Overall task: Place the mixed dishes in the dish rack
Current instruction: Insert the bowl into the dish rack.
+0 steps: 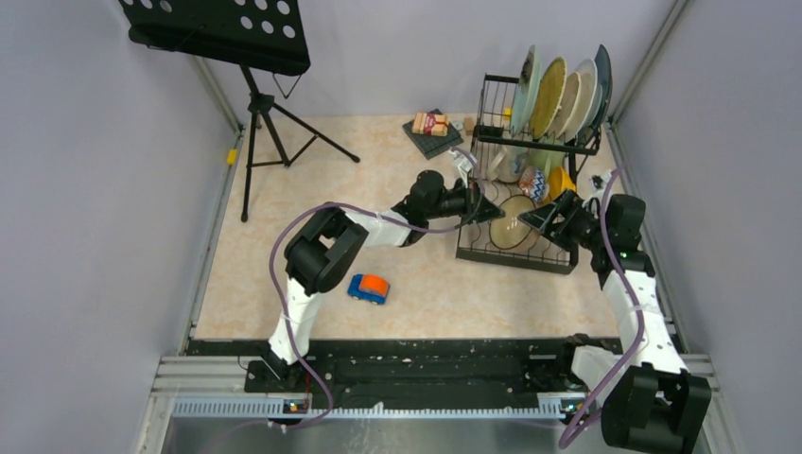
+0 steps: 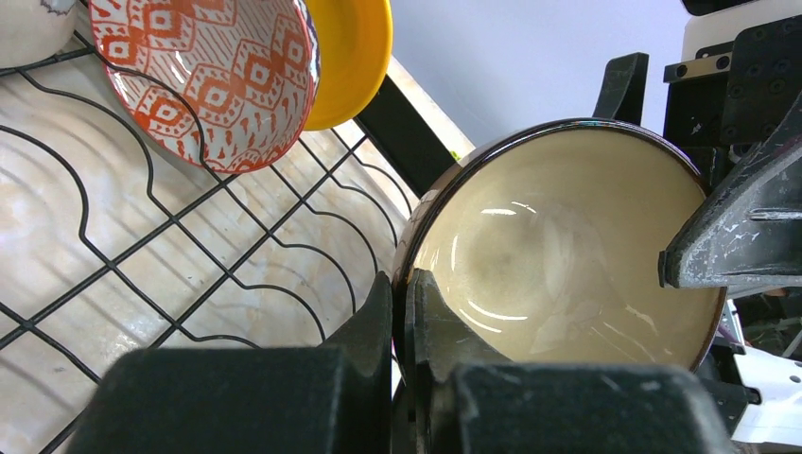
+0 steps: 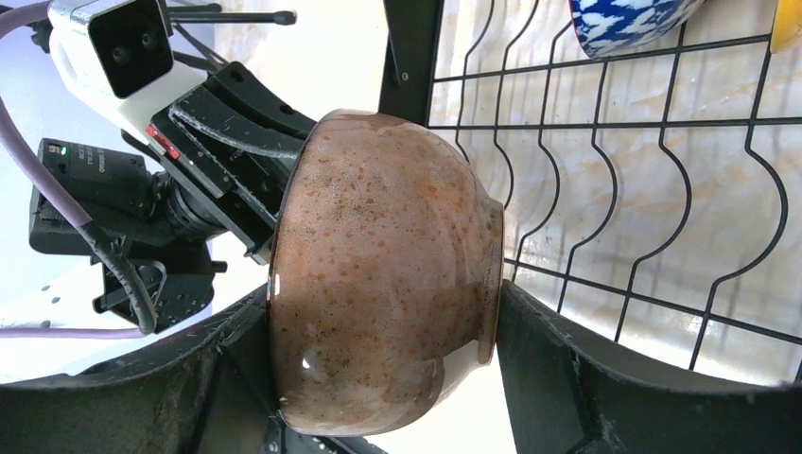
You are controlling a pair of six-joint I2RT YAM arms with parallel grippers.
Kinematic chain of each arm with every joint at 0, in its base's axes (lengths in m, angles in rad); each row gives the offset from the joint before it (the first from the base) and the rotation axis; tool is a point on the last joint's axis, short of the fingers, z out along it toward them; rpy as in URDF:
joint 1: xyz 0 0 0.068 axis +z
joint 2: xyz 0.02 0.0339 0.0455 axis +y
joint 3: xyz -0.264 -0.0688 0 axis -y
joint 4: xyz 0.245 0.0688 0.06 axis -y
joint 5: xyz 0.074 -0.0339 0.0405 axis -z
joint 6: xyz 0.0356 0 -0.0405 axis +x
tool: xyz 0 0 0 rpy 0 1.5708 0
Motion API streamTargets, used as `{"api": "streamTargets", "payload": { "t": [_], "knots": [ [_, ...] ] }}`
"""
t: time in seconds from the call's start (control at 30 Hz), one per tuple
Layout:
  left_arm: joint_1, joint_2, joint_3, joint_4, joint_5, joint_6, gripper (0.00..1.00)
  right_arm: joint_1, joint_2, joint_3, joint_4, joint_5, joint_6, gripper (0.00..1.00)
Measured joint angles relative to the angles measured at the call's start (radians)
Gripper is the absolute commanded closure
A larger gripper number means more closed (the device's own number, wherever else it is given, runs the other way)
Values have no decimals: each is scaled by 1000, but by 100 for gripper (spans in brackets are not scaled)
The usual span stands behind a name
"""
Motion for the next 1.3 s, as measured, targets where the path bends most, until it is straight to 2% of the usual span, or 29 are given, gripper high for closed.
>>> {"api": "streamTargets", "payload": {
  "t": [0.07, 0.13, 0.33, 0.43, 0.63, 1.0, 1.3],
  "knots": [
    [1, -4, 0, 3, -1, 0, 100, -1, -3, 0, 6, -4, 3, 44],
    [2, -7, 0, 4, -1, 1, 98, -1, -8, 0, 10, -6, 3, 49],
    [2, -7, 2, 0, 6, -5, 62, -1, -13, 2, -13, 4, -16, 56],
    [0, -7, 24, -5, 16, -12, 53, 1, -13, 3, -59, 31, -47, 59],
    [-3, -7, 69, -25, 22, -8, 49, 1, 10, 26, -137, 146, -128, 63],
    [-3, -11, 70, -179, -10, 88, 48, 11, 85, 71, -116, 316, -296, 68],
    [-3, -149, -27, -272, -61, 187, 36, 183, 206, 169, -129, 528, -453, 68]
  ]
}}
